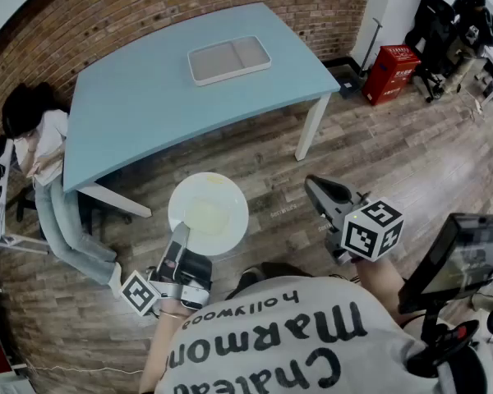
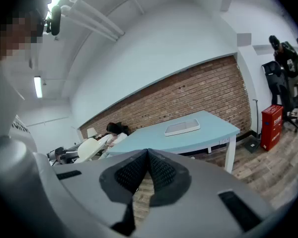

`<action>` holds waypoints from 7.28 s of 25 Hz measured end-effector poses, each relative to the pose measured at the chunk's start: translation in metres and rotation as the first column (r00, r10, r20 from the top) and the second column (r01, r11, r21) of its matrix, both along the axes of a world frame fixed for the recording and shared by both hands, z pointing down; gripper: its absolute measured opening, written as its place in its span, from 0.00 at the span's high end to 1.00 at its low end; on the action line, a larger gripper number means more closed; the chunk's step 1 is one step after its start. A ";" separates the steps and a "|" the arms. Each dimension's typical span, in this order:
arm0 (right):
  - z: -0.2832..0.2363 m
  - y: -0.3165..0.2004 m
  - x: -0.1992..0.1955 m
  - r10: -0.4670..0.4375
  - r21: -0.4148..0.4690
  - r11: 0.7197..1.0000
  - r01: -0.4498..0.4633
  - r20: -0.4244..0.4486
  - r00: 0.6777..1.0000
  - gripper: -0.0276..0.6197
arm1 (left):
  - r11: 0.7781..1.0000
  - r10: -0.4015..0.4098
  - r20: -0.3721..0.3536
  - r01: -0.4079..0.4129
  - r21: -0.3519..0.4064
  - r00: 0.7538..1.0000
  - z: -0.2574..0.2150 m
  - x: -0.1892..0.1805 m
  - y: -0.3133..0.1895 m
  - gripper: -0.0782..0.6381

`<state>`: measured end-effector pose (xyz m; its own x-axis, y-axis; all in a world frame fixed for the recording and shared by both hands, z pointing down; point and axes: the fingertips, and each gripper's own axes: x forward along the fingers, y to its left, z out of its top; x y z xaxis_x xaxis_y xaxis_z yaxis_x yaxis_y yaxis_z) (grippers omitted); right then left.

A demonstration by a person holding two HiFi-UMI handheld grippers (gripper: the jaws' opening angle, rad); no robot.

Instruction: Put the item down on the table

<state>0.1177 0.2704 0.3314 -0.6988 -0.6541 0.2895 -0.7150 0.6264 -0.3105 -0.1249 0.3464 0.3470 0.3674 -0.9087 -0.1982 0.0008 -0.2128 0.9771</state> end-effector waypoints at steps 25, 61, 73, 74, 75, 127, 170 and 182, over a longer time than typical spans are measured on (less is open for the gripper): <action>-0.003 -0.017 -0.049 0.058 0.035 0.998 -0.060 0.061 0.996 0.94 | 0.999 -0.019 0.032 0.018 0.037 0.999 -0.009 -0.063 -0.034 0.85; 0.035 -0.350 -0.024 -0.049 -0.046 0.998 0.048 -0.033 0.998 0.94 | 0.990 -0.124 0.050 0.127 -0.055 0.991 0.020 -0.034 -0.331 0.85; 0.046 -0.406 -0.024 -0.073 -0.062 0.996 0.072 -0.023 0.997 0.94 | 0.975 -0.173 0.087 0.183 -0.125 0.981 0.037 -0.038 -0.383 0.85; 0.047 -0.408 -0.026 -0.073 -0.062 0.995 0.072 -0.020 0.997 0.94 | 0.975 -0.174 0.086 0.184 -0.126 0.981 0.037 -0.038 -0.387 0.85; 0.048 -0.410 -0.028 -0.074 -0.065 0.995 0.073 -0.018 0.997 0.94 | 0.974 -0.175 0.084 0.185 -0.128 0.981 0.037 -0.039 -0.389 0.85; 0.095 -0.527 -0.101 -0.061 -0.188 0.980 0.058 -0.010 0.998 0.94 | 0.889 -0.054 0.184 0.131 -0.438 0.981 0.142 -0.091 -0.523 0.85; 0.108 -0.524 -0.113 -0.088 -0.231 0.969 0.084 -0.005 0.996 0.94 | 0.878 -0.042 0.165 0.116 -0.465 0.985 0.171 -0.087 -0.553 0.85; 0.106 -0.520 -0.117 -0.097 -0.233 0.968 0.094 -0.004 0.995 0.94 | 0.859 -0.028 0.203 0.128 -0.496 0.979 0.175 -0.094 -0.544 0.73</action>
